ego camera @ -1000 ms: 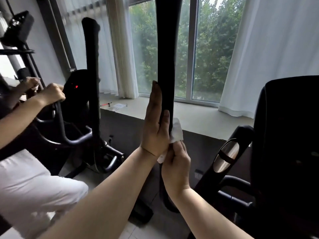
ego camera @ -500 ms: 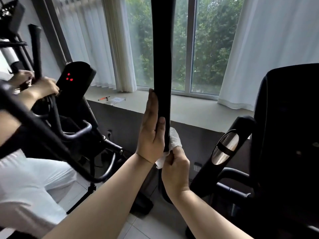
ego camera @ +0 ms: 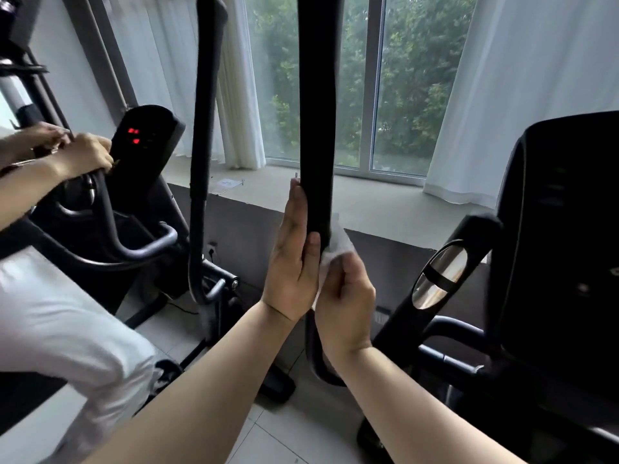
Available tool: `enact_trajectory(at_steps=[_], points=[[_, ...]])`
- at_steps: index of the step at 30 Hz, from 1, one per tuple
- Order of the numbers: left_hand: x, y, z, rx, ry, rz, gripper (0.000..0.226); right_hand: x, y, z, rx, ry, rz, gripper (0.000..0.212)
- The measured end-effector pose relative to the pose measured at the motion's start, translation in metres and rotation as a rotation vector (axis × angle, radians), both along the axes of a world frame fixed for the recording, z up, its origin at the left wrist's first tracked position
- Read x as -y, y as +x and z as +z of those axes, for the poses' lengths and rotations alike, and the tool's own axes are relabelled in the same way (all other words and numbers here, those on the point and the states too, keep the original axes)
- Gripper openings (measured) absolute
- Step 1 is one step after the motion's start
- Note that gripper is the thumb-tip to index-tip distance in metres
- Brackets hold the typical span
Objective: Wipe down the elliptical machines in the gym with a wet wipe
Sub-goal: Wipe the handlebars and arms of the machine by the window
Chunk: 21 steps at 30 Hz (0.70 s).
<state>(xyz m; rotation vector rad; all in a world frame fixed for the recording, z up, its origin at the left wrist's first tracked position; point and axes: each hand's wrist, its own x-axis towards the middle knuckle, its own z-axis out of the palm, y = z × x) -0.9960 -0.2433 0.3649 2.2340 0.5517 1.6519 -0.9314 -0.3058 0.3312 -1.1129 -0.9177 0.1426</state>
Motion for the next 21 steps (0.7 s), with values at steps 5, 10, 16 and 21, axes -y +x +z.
enact_trajectory(at_steps=[5, 10, 16, 21], points=[[-0.001, -0.002, -0.002, -0.013, 0.007, -0.015, 0.06, -0.012, 0.003, 0.0, 0.08, -0.01, 0.099, 0.028], [-0.001, -0.002, -0.009, -0.006, 0.012, 0.025, 0.063, 0.011, -0.005, -0.048, -0.007, -0.308, 0.086, 0.031], [-0.002, -0.005, -0.009, -0.048, 0.006, -0.009, 0.061, 0.001, -0.012, -0.012, -0.03, 0.091, 0.016, 0.048], [0.001, -0.006, -0.01, -0.028, 0.009, 0.032, 0.062, -0.002, -0.016, -0.041, 0.069, -0.022, 0.025, 0.048]])
